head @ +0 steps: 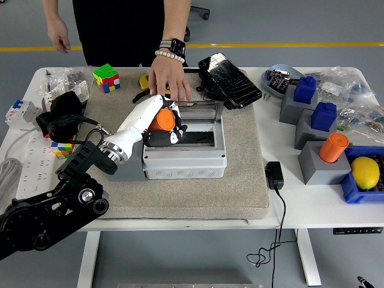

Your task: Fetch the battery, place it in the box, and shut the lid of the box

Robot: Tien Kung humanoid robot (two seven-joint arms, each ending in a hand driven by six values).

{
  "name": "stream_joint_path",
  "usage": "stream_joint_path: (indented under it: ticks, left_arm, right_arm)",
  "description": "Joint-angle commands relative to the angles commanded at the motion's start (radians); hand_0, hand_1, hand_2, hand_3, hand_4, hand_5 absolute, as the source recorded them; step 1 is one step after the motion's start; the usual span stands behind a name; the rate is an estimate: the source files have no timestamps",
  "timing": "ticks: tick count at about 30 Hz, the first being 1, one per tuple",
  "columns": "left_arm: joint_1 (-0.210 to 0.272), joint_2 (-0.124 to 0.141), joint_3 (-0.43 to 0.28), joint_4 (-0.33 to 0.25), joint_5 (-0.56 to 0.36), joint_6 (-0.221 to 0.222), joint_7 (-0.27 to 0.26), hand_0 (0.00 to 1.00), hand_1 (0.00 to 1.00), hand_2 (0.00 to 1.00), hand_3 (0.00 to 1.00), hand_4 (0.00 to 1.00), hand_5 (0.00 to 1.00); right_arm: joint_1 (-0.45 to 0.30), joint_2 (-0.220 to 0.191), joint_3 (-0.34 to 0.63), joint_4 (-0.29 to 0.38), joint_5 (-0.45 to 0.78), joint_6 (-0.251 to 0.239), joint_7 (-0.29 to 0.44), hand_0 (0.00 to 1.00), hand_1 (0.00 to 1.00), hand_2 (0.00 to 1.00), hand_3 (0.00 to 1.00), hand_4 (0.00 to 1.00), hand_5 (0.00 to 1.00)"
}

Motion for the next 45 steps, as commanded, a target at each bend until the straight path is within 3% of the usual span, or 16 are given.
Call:
stream_joint_path:
  ticks: [6,10,11,12,17,18,23,24,29,30,35,36,41,42,45]
  left_arm:
    - [-0.082,-0.052,0.079,0.047,0.14,-0.022,0.16,0.14,0.092,0.105,0.191,0.018,0.002]
    - [-0.126,-0.087,0.127,0.076,0.178,-0.056,0.222,0.14,0.092,0.105,0.191,0.018,0.002]
    - [-0.137,-0.096,0.139,0.083,0.188,-0.062,0.232,0.14,0.092,0.105,0.191,0.018,0.002]
    - [-0.147,-0.104,0.152,0.091,0.196,-0.071,0.241,0.153,0.114,0.124,0.196,0.21,0.002]
    - [-0.195,-0.138,0.213,0.115,0.203,-0.099,0.269,0.153,0.114,0.124,0.196,0.21,0.002]
    - [-0.206,-0.146,0.225,0.118,0.206,-0.103,0.274,0.158,0.123,0.139,0.197,0.288,0.002]
    - [-0.25,-0.176,0.259,0.149,0.212,-0.125,0.291,0.158,0.123,0.139,0.197,0.288,0.002]
    - [-0.255,-0.18,0.261,0.154,0.213,-0.127,0.293,0.171,0.153,0.177,0.212,0.39,0.189]
    - [-0.276,-0.204,0.266,0.205,0.226,-0.153,0.309,0.171,0.153,0.177,0.212,0.39,0.189]
    - [-0.277,-0.208,0.266,0.214,0.224,-0.161,0.315,0.191,0.181,0.21,0.229,0.918,0.368]
    - [-0.276,-0.216,0.267,0.236,0.211,-0.162,0.314,0.191,0.181,0.21,0.229,0.918,0.368]
    - [-0.276,-0.217,0.266,0.236,0.208,-0.166,0.316,0.219,0.248,0.315,0.331,0.998,0.518]
    - [-0.276,-0.218,0.26,0.229,0.202,-0.176,0.313,0.219,0.248,0.315,0.331,0.998,0.518]
    - [-0.277,-0.218,0.259,0.227,0.201,-0.176,0.31,0.365,0.588,0.622,0.648,0.998,0.561]
    - [-0.278,-0.218,0.257,0.226,0.206,-0.176,0.304,0.365,0.588,0.622,0.648,0.998,0.561]
  right_arm:
    - [0.0,0.0,-0.003,-0.001,0.003,0.001,0.0,0.567,0.56,0.506,0.465,0.83,0.381]
    - [0.001,-0.001,-0.006,-0.001,0.004,0.0,0.0,0.567,0.56,0.506,0.465,0.83,0.381]
    - [0.001,-0.002,-0.006,-0.001,0.004,0.0,0.001,0.567,0.56,0.506,0.465,0.83,0.381]
    - [0.002,-0.002,-0.006,0.0,0.004,-0.001,0.001,0.565,0.56,0.505,0.465,0.83,0.381]
    - [0.004,-0.003,-0.01,0.0,0.005,-0.001,0.001,0.565,0.56,0.505,0.465,0.83,0.381]
    - [0.004,-0.004,-0.01,0.0,0.006,-0.001,0.001,0.568,0.56,0.506,0.465,0.83,0.381]
    - [0.006,-0.005,-0.013,0.0,0.007,-0.001,0.0,0.568,0.56,0.506,0.465,0.83,0.381]
    - [0.006,-0.005,-0.012,0.0,0.007,-0.001,0.001,0.567,0.559,0.505,0.465,0.83,0.382]
    - [0.007,-0.006,-0.015,0.001,0.007,0.0,0.001,0.567,0.559,0.505,0.465,0.83,0.382]
    - [0.007,-0.006,-0.015,0.001,0.007,0.0,0.001,0.567,0.56,0.505,0.465,0.829,0.383]
    - [0.006,-0.007,-0.015,0.001,0.007,-0.001,0.002,0.567,0.56,0.505,0.465,0.829,0.383]
    - [0.006,-0.007,-0.015,0.001,0.007,-0.001,0.002,0.567,0.56,0.505,0.465,0.829,0.382]
    - [0.007,-0.007,-0.015,0.001,0.005,-0.002,0.002,0.567,0.56,0.505,0.465,0.829,0.382]
    - [0.007,-0.007,-0.014,0.002,0.005,-0.002,0.002,0.567,0.56,0.505,0.465,0.829,0.381]
    - [0.007,-0.007,-0.014,0.002,0.004,-0.003,0.003,0.567,0.56,0.505,0.465,0.829,0.381]
